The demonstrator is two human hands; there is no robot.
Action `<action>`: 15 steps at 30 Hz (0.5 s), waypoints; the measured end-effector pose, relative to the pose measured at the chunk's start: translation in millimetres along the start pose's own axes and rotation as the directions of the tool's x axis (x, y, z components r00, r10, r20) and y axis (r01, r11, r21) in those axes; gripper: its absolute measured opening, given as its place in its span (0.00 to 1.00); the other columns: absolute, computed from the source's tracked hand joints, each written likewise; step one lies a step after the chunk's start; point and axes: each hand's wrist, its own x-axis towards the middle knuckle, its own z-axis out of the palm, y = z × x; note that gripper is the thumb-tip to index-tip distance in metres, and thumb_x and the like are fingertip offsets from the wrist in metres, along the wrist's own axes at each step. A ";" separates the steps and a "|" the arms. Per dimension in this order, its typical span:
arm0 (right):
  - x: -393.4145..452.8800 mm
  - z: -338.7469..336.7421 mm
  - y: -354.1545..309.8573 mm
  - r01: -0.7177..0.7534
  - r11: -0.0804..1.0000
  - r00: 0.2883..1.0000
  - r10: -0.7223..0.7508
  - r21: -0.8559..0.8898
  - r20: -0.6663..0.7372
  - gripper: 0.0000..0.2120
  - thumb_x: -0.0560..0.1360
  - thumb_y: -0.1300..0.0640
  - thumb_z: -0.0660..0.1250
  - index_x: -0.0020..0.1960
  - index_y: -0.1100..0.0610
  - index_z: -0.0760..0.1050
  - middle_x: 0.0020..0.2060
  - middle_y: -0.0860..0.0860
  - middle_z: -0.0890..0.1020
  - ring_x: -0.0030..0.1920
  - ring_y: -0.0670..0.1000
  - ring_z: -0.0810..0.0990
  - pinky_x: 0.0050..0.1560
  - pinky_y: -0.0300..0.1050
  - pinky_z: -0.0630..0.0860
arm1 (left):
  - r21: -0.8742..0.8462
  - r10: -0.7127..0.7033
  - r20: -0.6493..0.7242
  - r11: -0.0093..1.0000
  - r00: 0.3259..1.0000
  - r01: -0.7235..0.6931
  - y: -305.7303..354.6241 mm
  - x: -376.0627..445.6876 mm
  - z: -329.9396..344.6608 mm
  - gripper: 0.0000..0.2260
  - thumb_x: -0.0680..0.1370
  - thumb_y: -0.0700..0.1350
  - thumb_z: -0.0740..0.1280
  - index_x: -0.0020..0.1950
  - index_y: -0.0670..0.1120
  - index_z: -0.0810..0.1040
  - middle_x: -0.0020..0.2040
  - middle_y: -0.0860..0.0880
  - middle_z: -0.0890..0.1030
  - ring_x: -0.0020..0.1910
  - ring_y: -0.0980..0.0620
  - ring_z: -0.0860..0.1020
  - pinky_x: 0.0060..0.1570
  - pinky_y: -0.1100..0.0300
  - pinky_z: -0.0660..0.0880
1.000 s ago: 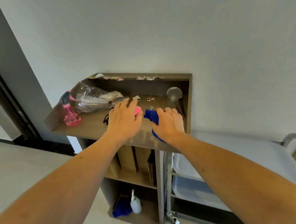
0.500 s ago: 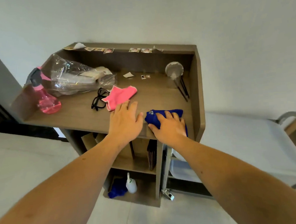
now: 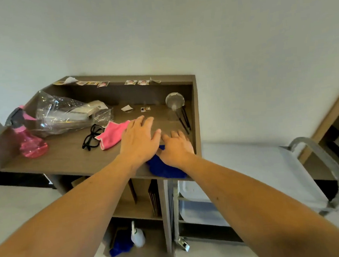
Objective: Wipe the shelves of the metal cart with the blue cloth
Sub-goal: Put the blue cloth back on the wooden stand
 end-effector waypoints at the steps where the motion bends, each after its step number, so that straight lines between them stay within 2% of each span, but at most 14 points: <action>1: -0.1 -11.4 3.0 0.016 1.000 0.999 -0.017 -0.006 -0.032 0.30 0.80 0.36 0.57 0.78 0.47 0.60 0.78 0.57 0.62 0.79 0.63 0.52 0.76 0.64 0.53 | 0.003 0.011 -0.016 1.000 1.000 -0.011 9.4 3.8 -5.6 0.25 0.80 0.59 0.57 0.75 0.51 0.66 0.75 0.46 0.67 0.75 0.44 0.62 0.71 0.43 0.64; 4: -3.4 -51.6 14.9 0.036 0.999 0.993 -0.037 -0.014 -0.109 0.28 0.80 0.38 0.59 0.77 0.44 0.60 0.78 0.55 0.62 0.79 0.61 0.51 0.77 0.64 0.50 | 0.011 0.040 -0.059 0.999 0.997 -0.039 40.7 15.4 -27.6 0.24 0.80 0.59 0.58 0.75 0.52 0.67 0.75 0.46 0.67 0.75 0.44 0.62 0.69 0.42 0.64; 7: -15.6 -96.3 30.5 0.007 1.000 0.977 -0.008 -0.005 -0.213 0.26 0.79 0.41 0.60 0.76 0.45 0.63 0.77 0.55 0.65 0.78 0.61 0.55 0.77 0.63 0.54 | 0.006 0.074 -0.098 0.997 0.992 -0.074 73.1 24.8 -51.3 0.25 0.80 0.57 0.60 0.75 0.50 0.66 0.75 0.45 0.67 0.74 0.43 0.63 0.68 0.42 0.65; 9: -27.5 -129.1 41.8 -0.006 1.000 0.961 0.003 -0.012 -0.276 0.26 0.79 0.39 0.59 0.75 0.45 0.65 0.75 0.55 0.67 0.77 0.62 0.58 0.75 0.62 0.57 | 0.013 0.113 -0.123 0.994 0.986 -0.112 95.6 28.6 -66.2 0.25 0.80 0.57 0.60 0.75 0.49 0.66 0.74 0.44 0.68 0.73 0.42 0.64 0.67 0.42 0.66; 15: -76.1 -228.7 68.9 -0.021 1.000 0.907 0.016 -0.006 -0.421 0.30 0.79 0.35 0.57 0.77 0.48 0.64 0.76 0.54 0.67 0.78 0.60 0.56 0.74 0.59 0.59 | 0.014 0.199 -0.206 0.979 0.958 -0.201 167.7 30.5 -104.8 0.26 0.80 0.57 0.60 0.76 0.50 0.64 0.77 0.44 0.65 0.75 0.42 0.62 0.70 0.43 0.64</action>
